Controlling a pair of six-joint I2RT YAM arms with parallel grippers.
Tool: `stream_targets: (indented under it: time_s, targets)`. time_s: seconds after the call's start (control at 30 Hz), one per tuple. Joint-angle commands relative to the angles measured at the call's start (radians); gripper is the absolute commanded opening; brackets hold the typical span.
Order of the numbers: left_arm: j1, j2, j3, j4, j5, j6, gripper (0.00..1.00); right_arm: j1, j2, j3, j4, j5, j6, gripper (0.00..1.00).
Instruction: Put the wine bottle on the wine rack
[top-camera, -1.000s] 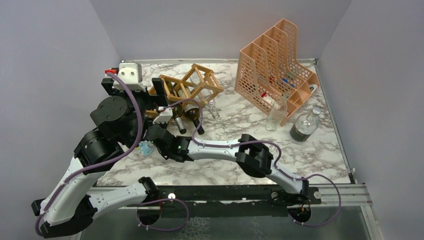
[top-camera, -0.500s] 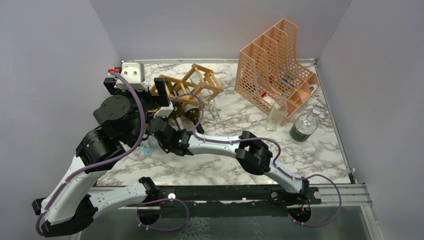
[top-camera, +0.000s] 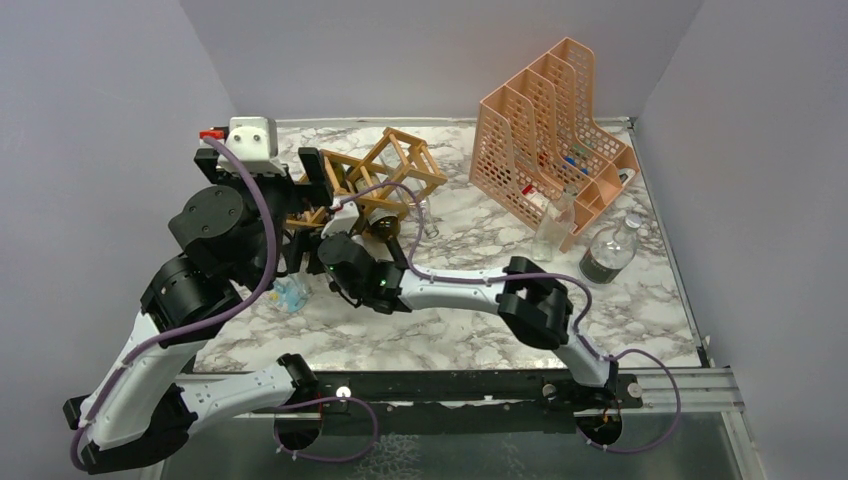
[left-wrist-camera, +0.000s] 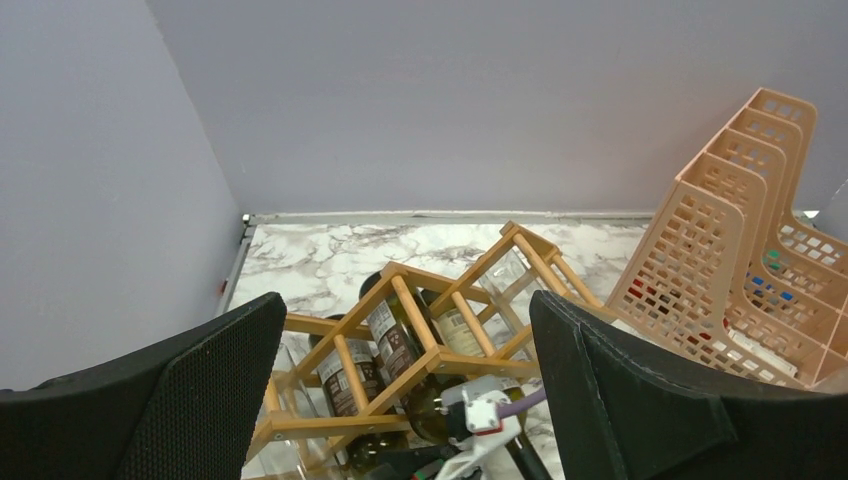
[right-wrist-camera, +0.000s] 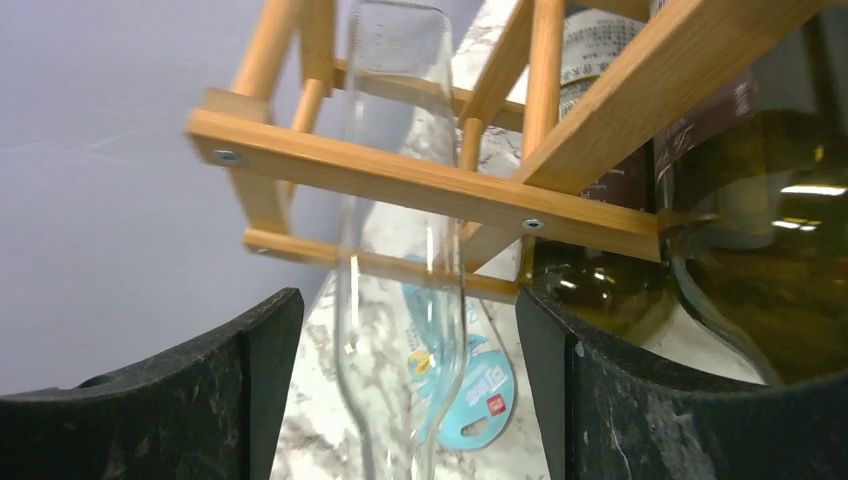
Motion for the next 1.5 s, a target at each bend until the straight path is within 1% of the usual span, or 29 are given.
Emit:
stream_targets:
  time_s: [0.0, 0.1, 0.3, 0.53, 0.63, 0.73, 0.9, 1.03, 1.2, 1.33, 1.47]
  targets:
    - [0.001, -0.001, 0.055, 0.004, -0.004, 0.024, 0.98, -0.015, -0.175, -0.113, 0.113, -0.097, -0.065, 0.8]
    - [0.001, 0.001, 0.055, 0.011, -0.002, 0.027, 0.98, -0.019, -0.216, -0.161, 0.118, -0.132, -0.079, 0.8]
    - [0.001, 0.003, 0.049, 0.013, -0.005, 0.025, 0.98, -0.02, -0.207, -0.133, 0.026, -0.243, -0.128, 0.79]
    - [0.001, -0.008, 0.028, 0.014, -0.011, 0.02, 0.98, -0.01, -0.187, -0.101, -0.14, -0.45, -0.208, 0.75]
    - [0.001, -0.006, 0.019, 0.014, -0.015, 0.019, 0.98, 0.013, -0.163, -0.08, -0.184, -0.481, -0.21, 0.75]
    - [0.0, -0.007, 0.011, 0.017, -0.019, 0.02, 0.98, 0.024, -0.115, -0.028, -0.246, -0.474, -0.176, 0.75]
    - [0.001, -0.006, 0.005, 0.019, -0.018, 0.021, 0.98, 0.028, -0.047, 0.038, -0.313, -0.42, -0.104, 0.71]
    - [0.0, -0.007, 0.0, 0.021, -0.023, 0.024, 0.98, 0.028, -0.017, 0.076, -0.335, -0.434, -0.075, 0.67]
    - [0.0, -0.011, -0.006, 0.022, -0.025, 0.024, 0.98, 0.026, 0.008, 0.104, -0.32, -0.427, -0.039, 0.58]
    - [0.0, -0.013, -0.008, 0.023, -0.029, 0.024, 0.98, 0.026, 0.038, 0.161, -0.337, -0.404, 0.003, 0.48]
    - [0.001, -0.016, -0.01, 0.023, -0.031, 0.024, 0.98, 0.024, 0.057, 0.198, -0.339, -0.386, 0.025, 0.43]
